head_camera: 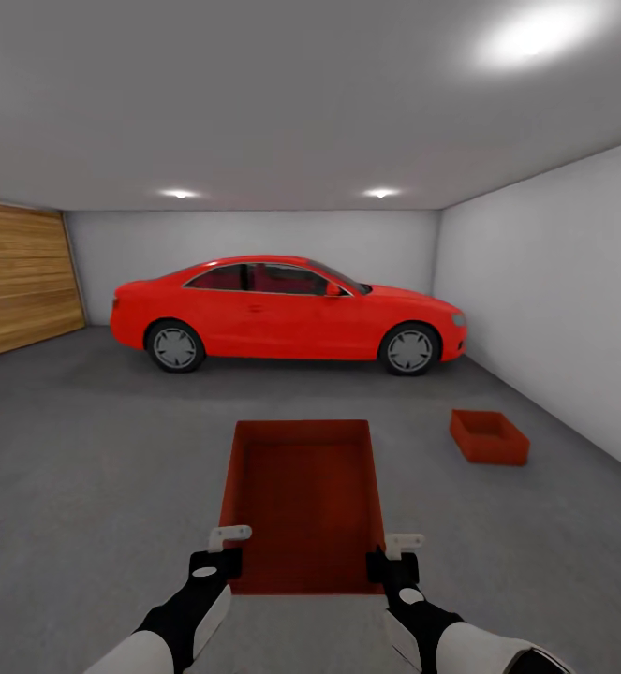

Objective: Move the two storage containers from the living room to the garage. In the garage, place one container on the floor and stack the other container on top of it (either order is fine).

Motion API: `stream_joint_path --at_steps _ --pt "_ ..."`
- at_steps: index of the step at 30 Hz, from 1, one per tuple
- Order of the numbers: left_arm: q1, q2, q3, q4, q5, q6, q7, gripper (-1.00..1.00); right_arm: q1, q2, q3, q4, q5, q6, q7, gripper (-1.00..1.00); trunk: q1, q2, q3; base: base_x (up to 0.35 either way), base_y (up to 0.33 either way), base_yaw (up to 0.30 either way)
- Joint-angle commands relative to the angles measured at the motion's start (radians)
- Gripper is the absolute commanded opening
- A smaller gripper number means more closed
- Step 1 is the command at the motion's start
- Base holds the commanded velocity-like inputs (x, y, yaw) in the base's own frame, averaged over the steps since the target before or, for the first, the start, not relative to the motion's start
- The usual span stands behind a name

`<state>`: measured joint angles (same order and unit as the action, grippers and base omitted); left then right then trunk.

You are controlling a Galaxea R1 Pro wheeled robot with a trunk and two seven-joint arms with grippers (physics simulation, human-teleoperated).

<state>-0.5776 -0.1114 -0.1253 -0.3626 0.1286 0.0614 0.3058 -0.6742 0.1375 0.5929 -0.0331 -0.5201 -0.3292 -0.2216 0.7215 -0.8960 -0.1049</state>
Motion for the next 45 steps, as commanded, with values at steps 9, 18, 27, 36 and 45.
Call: stream_joint_path --at_steps 9,18,27,36,45 --pt "-0.001 0.002 -0.010 -0.003 0.014 0.006 0.010 -1.00 -0.001 -0.007 -0.018 -0.002 0.006 0.002 0.001 -1.00 0.001 -0.001 -0.002 0.322 0.000 0.000" --pt "-0.001 0.002 -0.010 -0.003 0.014 0.006 0.010 -1.00 -0.001 -0.006 -0.018 -0.002 0.006 0.001 0.001 -1.00 0.001 -0.001 -0.002 0.322 0.000 0.000" --pt "-0.001 0.002 -0.010 -0.001 0.014 0.006 0.010 -1.00 -0.001 -0.006 -0.018 -0.002 0.006 0.001 0.001 -1.00 0.001 -0.001 -0.002 0.322 0.000 0.000" --pt "-0.001 0.002 -0.009 -0.002 0.014 0.006 0.010 -1.00 -0.001 -0.006 -0.018 -0.002 0.006 0.001 0.001 -1.00 0.001 -0.001 -0.002 0.322 0.000 0.000" --pt "-0.001 0.002 -0.010 -0.002 0.014 0.006 0.010 -1.00 -0.001 -0.006 -0.018 -0.002 0.006 0.001 0.001 -1.00 0.001 -0.001 -0.002 0.322 0.000 0.000"
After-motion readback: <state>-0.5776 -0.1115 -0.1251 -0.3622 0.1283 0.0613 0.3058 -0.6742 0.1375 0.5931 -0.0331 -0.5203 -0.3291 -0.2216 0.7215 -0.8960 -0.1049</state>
